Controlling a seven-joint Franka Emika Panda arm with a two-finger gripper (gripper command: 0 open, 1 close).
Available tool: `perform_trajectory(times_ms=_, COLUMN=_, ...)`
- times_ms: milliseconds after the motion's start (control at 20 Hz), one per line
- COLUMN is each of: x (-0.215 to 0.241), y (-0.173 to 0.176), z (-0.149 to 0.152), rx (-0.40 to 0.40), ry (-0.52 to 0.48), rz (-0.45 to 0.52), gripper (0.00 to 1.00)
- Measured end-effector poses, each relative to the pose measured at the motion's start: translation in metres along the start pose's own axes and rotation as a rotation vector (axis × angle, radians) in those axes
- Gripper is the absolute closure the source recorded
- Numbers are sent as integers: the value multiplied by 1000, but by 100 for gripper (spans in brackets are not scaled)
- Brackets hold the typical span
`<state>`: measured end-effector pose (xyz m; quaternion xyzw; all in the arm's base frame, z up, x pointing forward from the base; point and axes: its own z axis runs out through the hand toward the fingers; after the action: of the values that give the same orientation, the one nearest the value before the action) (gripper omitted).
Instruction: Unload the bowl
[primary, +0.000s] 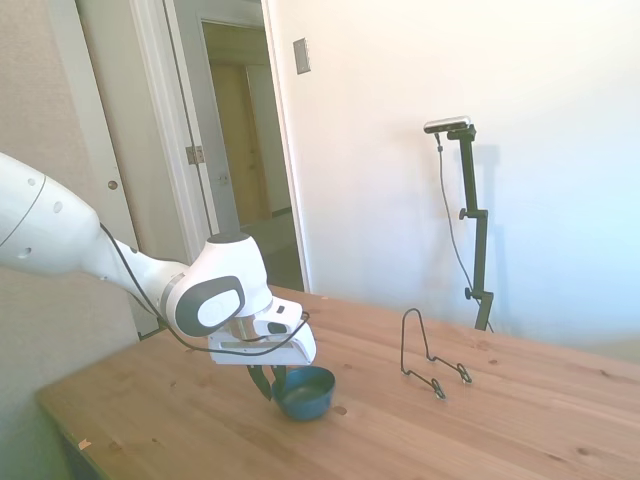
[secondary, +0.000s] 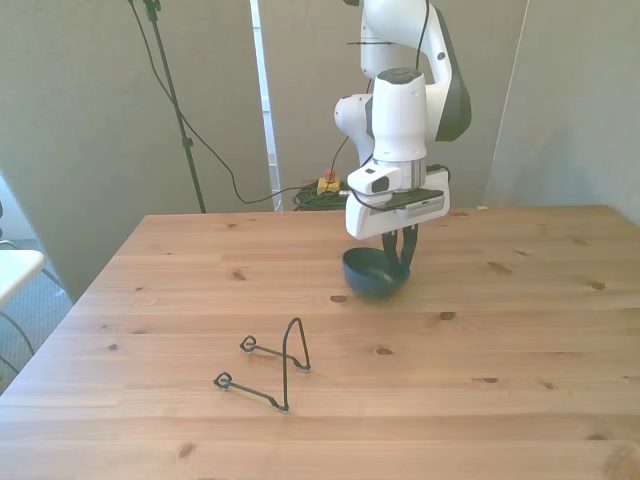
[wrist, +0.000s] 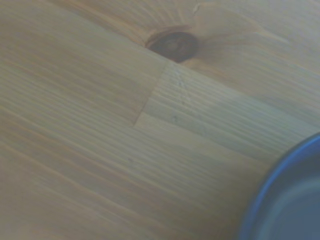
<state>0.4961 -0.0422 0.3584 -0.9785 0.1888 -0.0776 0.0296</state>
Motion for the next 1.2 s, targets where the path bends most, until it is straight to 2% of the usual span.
perform_trajectory(times_ms=400, x=6, y=12, z=-13, rx=-1, ry=39, rz=32, gripper=0)
perform_trajectory(times_ms=700, x=5, y=16, z=-29, rx=-56, ry=127, rz=141, gripper=0)
perform_trajectory(times_ms=850, x=-2, y=15, z=-35, rx=-52, ry=135, rz=182, gripper=0)
perform_trajectory(times_ms=1200, x=-24, y=7, z=-65, rx=-3, ry=144, rz=180, gripper=0)
